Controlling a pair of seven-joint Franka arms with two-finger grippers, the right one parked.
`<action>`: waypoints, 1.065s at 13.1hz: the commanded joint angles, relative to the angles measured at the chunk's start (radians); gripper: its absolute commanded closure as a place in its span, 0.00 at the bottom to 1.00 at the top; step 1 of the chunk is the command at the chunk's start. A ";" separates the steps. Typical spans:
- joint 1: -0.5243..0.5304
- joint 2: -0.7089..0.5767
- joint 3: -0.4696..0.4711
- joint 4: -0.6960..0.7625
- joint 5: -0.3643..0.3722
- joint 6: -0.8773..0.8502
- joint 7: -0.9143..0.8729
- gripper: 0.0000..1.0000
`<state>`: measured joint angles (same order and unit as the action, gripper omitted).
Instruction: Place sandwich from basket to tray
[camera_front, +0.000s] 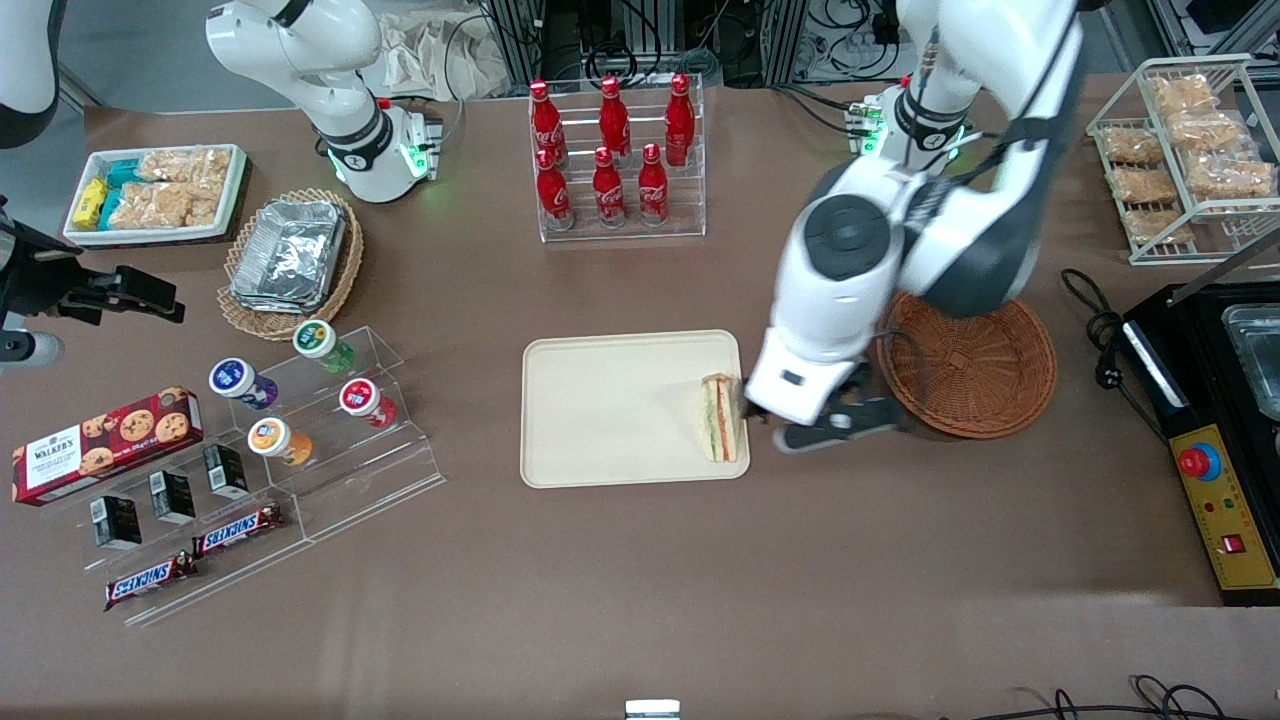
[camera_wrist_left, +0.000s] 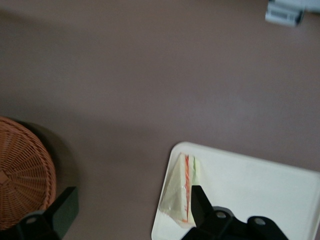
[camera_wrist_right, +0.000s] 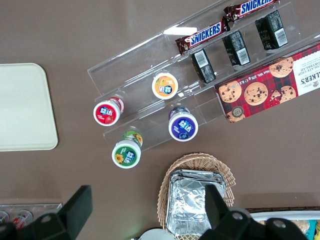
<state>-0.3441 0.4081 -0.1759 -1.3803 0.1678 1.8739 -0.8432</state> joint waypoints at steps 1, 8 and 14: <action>0.042 -0.055 0.004 0.035 -0.011 -0.085 -0.007 0.00; 0.309 -0.216 0.033 -0.126 -0.096 -0.148 0.480 0.00; 0.313 -0.339 0.197 -0.299 -0.166 -0.136 0.926 0.00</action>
<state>-0.0292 0.1194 -0.0054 -1.6138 0.0141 1.7243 -0.0097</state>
